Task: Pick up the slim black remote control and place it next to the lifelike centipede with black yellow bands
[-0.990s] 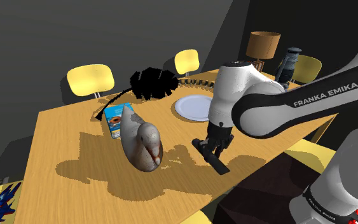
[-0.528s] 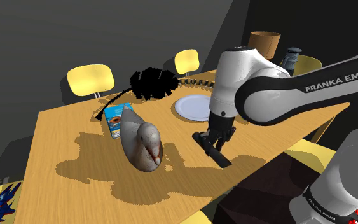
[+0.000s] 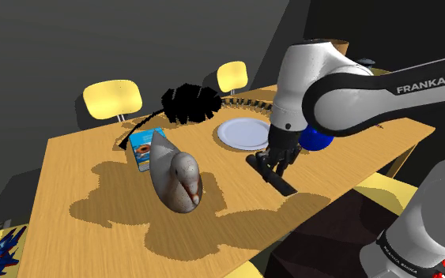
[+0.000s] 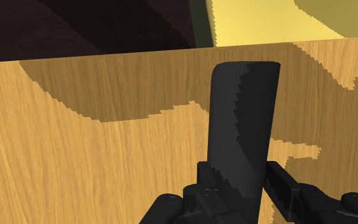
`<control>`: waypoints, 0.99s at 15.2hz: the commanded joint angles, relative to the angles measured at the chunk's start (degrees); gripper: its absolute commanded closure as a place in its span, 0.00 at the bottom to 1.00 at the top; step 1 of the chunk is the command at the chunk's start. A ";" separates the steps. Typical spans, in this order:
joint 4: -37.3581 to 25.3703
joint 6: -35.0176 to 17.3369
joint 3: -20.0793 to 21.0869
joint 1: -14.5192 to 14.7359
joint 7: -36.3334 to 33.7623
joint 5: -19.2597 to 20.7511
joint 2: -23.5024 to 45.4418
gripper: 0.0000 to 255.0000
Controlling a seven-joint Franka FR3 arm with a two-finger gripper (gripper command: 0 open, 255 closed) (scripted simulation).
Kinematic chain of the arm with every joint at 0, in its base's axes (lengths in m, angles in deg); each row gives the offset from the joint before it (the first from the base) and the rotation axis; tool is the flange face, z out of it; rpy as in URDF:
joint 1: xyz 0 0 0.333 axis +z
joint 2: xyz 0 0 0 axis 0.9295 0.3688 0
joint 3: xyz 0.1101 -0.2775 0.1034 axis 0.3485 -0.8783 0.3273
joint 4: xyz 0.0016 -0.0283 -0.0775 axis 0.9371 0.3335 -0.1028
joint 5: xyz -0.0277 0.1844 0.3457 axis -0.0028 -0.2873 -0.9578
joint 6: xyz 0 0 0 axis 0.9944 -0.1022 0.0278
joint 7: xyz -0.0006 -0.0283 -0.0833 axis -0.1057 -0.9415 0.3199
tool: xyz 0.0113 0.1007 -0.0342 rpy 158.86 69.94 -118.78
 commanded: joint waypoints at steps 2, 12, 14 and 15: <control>3.53 1.44 -3.65 -0.81 4.06 0.88 -4.25 1.00; 10.79 -0.71 -9.52 -3.39 11.43 3.48 -8.24 1.00; 11.91 -2.59 -9.28 -3.29 11.59 3.18 -7.47 1.00; 12.46 -3.55 -9.16 -3.24 11.68 3.03 -7.06 1.00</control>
